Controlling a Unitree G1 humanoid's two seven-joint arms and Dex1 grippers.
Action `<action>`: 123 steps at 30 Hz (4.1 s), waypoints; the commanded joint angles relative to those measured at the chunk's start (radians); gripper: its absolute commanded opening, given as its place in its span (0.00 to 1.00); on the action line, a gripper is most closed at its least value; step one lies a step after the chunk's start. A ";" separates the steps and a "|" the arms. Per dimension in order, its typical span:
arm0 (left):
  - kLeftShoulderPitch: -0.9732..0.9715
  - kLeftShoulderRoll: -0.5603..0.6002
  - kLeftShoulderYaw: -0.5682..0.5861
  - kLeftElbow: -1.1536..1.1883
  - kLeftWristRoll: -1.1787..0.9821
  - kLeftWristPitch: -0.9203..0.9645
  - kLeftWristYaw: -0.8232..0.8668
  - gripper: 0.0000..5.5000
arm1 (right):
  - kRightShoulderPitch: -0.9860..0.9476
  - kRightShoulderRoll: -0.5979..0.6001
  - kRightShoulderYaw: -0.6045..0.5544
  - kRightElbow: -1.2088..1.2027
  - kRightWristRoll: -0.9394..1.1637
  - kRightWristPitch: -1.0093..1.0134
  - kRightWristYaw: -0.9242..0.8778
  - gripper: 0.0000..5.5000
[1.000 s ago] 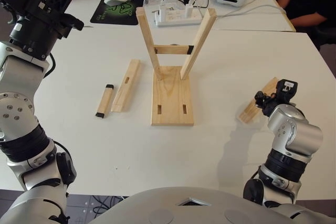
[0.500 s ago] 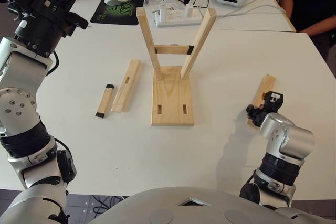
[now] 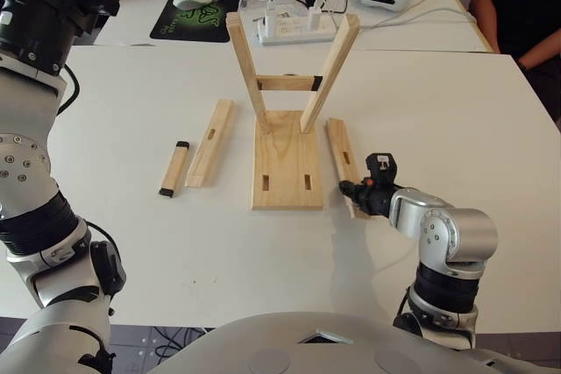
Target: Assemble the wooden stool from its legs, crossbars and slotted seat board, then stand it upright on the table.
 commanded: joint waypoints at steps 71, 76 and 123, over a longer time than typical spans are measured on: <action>0.752 -0.029 -0.249 0.001 0.515 0.111 -0.163 0.47 | -0.136 -0.105 -0.033 0.097 -0.062 -0.426 -0.063 0.70; 0.759 -0.059 -0.249 0.025 0.527 0.104 -0.160 0.47 | -0.150 -0.110 -0.017 0.102 -0.060 -0.433 -0.057 0.70; 0.079 -0.119 -0.390 -0.116 0.383 -0.239 -0.332 0.24 | -0.584 0.026 -0.353 0.175 1.217 -0.440 -0.156 0.70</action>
